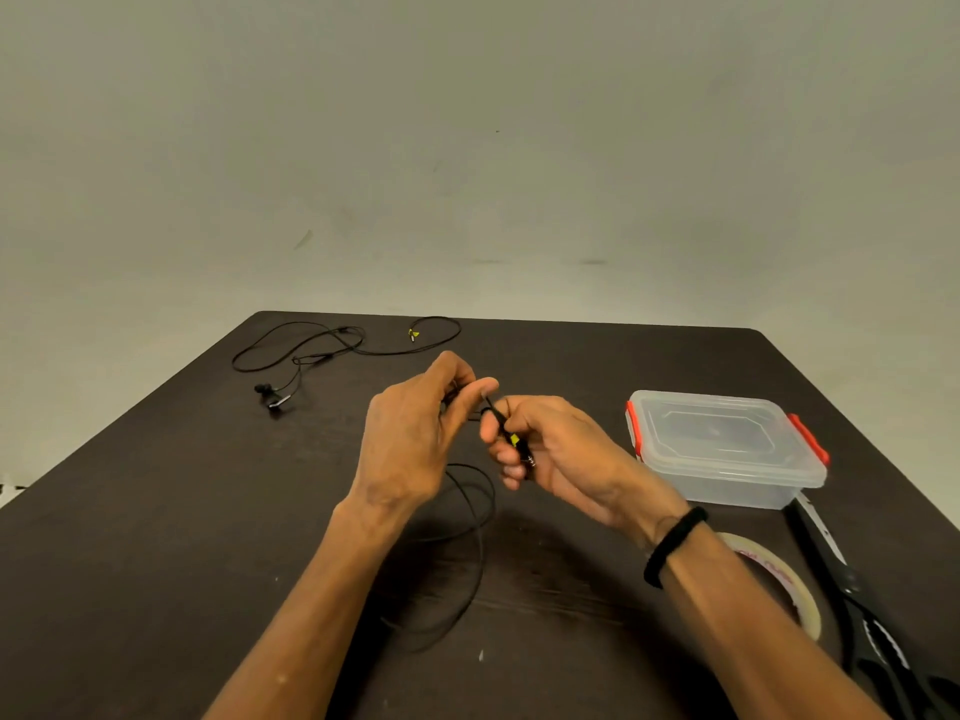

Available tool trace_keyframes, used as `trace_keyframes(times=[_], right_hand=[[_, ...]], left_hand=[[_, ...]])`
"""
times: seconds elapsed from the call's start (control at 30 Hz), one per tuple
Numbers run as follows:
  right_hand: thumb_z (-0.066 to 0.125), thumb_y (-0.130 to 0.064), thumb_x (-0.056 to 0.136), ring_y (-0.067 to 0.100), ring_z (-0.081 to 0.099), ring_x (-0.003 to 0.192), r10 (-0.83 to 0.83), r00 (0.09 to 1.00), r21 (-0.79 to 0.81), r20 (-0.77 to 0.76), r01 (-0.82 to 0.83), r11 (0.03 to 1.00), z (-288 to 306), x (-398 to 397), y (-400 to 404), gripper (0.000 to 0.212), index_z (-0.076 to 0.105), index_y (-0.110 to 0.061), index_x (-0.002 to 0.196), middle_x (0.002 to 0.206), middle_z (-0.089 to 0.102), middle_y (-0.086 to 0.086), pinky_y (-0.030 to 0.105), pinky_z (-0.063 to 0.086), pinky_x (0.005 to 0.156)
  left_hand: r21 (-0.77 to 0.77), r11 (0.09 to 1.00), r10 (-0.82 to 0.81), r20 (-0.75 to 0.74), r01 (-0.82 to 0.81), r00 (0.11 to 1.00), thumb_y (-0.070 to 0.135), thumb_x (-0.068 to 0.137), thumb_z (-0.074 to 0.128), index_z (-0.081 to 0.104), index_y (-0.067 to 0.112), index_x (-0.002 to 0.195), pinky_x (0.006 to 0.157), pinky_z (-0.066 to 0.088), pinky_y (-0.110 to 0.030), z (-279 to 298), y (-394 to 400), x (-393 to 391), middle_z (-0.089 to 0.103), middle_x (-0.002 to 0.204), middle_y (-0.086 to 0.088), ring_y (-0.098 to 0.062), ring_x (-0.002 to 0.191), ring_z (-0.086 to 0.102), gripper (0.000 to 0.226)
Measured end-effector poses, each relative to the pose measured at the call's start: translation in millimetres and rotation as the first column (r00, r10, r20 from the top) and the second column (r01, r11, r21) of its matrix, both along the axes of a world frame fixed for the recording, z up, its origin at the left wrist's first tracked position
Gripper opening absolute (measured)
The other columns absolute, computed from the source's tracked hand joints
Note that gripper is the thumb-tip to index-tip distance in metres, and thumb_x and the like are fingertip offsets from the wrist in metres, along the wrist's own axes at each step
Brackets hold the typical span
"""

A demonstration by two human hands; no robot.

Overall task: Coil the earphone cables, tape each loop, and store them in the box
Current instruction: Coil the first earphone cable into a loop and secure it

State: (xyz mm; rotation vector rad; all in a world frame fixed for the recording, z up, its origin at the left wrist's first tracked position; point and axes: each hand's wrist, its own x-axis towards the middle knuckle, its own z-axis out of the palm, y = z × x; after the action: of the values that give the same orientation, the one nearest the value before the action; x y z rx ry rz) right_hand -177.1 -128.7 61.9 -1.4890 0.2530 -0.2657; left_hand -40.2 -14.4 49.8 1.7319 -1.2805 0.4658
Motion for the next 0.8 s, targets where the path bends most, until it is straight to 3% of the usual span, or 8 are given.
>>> trace_keyframes(times=[0.1, 0.17, 0.3, 0.4, 0.5, 0.57, 0.7, 0.8], right_hand=[[0.034, 0.0, 0.104, 0.024, 0.06, 0.074, 0.154, 0.984, 0.2, 0.09, -0.169, 0.965, 1.3, -1.2, 1.8, 0.031, 0.064, -0.003, 0.103, 0.082, 0.062, 0.014, 0.036, 0.054, 0.074], [0.039, -0.002, 0.107, 0.029, 0.07, 0.09, 0.259, 0.951, 0.284, 0.169, -0.298, 0.911, 0.7, -3.5, 0.3, 0.027, 0.065, -0.002, 0.112, 0.099, 0.07, 0.019, 0.04, 0.059, 0.088], [0.042, -0.002, 0.108, 0.038, 0.069, 0.118, 0.287, 0.921, 0.364, 0.264, -0.371, 0.855, 1.9, -8.3, -3.3, 0.026, 0.064, 0.002, 0.122, 0.118, 0.072, 0.023, 0.044, 0.055, 0.105], [0.047, -0.002, 0.104, 0.032, 0.071, 0.112, 0.144, 0.942, 0.442, 0.303, -0.273, 0.855, 6.6, -7.9, -3.9, 0.026, 0.068, 0.0, 0.118, 0.113, 0.073, 0.019, 0.039, 0.059, 0.098], [0.049, -0.003, 0.099, 0.027, 0.074, 0.095, -0.037, 0.944, 0.585, 0.327, -0.172, 0.793, 11.2, -4.3, -3.2, 0.024, 0.07, -0.004, 0.109, 0.104, 0.074, 0.016, 0.038, 0.062, 0.09], [0.05, -0.004, 0.096, 0.024, 0.074, 0.09, -0.153, 0.921, 0.644, 0.358, -0.125, 0.755, 14.1, -3.4, -3.8, 0.023, 0.069, -0.006, 0.109, 0.101, 0.074, 0.014, 0.04, 0.062, 0.092], [0.049, -0.003, 0.098, 0.027, 0.074, 0.109, -0.314, 0.844, 0.682, 0.434, -0.08, 0.727, 16.9, -3.6, -9.8, 0.021, 0.065, -0.007, 0.111, 0.11, 0.076, 0.012, 0.044, 0.055, 0.105], [0.05, -0.003, 0.101, 0.028, 0.067, 0.127, -0.393, 0.802, 0.645, 0.451, 0.011, 0.764, 13.4, -3.4, -16.0, 0.019, 0.064, -0.01, 0.11, 0.122, 0.074, 0.012, 0.047, 0.045, 0.117]], left_hand=[[-0.034, 0.997, -0.068, -0.201, 0.063, 0.977, 0.045, 0.1, 0.059, 0.059, 0.017, 0.094, 0.05, 0.053, -0.033, -1.0, -1.0, -1.0, 0.059, 0.064, 0.008, -0.011, 0.052, 0.06, 0.029], [-0.079, 0.992, -0.121, -0.311, 0.102, 0.943, 0.031, 0.101, 0.063, 0.062, 0.011, 0.093, 0.057, 0.049, -0.018, -0.1, -2.7, -4.0, 0.063, 0.068, 0.007, -0.005, 0.061, 0.063, 0.021], [-0.131, 0.974, -0.228, -0.541, 0.186, 0.81, 0.016, 0.102, 0.064, 0.065, 0.001, 0.089, 0.054, 0.047, -0.015, 1.5, -5.3, -9.0, 0.065, 0.067, -0.006, -0.001, 0.06, 0.06, 0.02], [0.002, 0.979, -0.182, -0.433, 0.203, 0.883, 0.019, 0.105, 0.056, 0.064, 0.01, 0.084, 0.047, 0.045, -0.024, -7.2, -4.6, -8.1, 0.062, 0.06, 0.0, -0.004, 0.05, 0.056, 0.024], [0.071, 0.97, -0.19, -0.37, 0.231, 0.909, 0.024, 0.108, 0.047, 0.063, 0.012, 0.085, 0.049, 0.045, -0.023, -11.4, -6.4, -13.7, 0.064, 0.061, -0.005, -0.006, 0.047, 0.057, 0.03], [0.135, 0.969, -0.166, -0.253, 0.205, 0.953, 0.034, 0.11, 0.04, 0.059, 0.025, 0.083, 0.053, 0.045, -0.025, -13.5, -8.4, -16.4, 0.064, 0.058, 0.0, -0.008, 0.049, 0.059, 0.034], [0.325, 0.942, -0.084, -0.009, 0.082, 0.996, 0.053, 0.107, 0.031, 0.056, 0.028, 0.093, 0.064, 0.054, -0.044, -20.8, -11.2, -18.1, 0.063, 0.063, 0.007, -0.015, 0.062, 0.065, 0.038], [0.388, 0.917, -0.118, 0.04, 0.093, 0.992, 0.055, 0.106, 0.035, 0.049, 0.03, 0.095, 0.062, 0.051, -0.042, -26.9, -15.4, -26.7, 0.06, 0.068, 0.01, -0.02, 0.068, 0.065, 0.031]])
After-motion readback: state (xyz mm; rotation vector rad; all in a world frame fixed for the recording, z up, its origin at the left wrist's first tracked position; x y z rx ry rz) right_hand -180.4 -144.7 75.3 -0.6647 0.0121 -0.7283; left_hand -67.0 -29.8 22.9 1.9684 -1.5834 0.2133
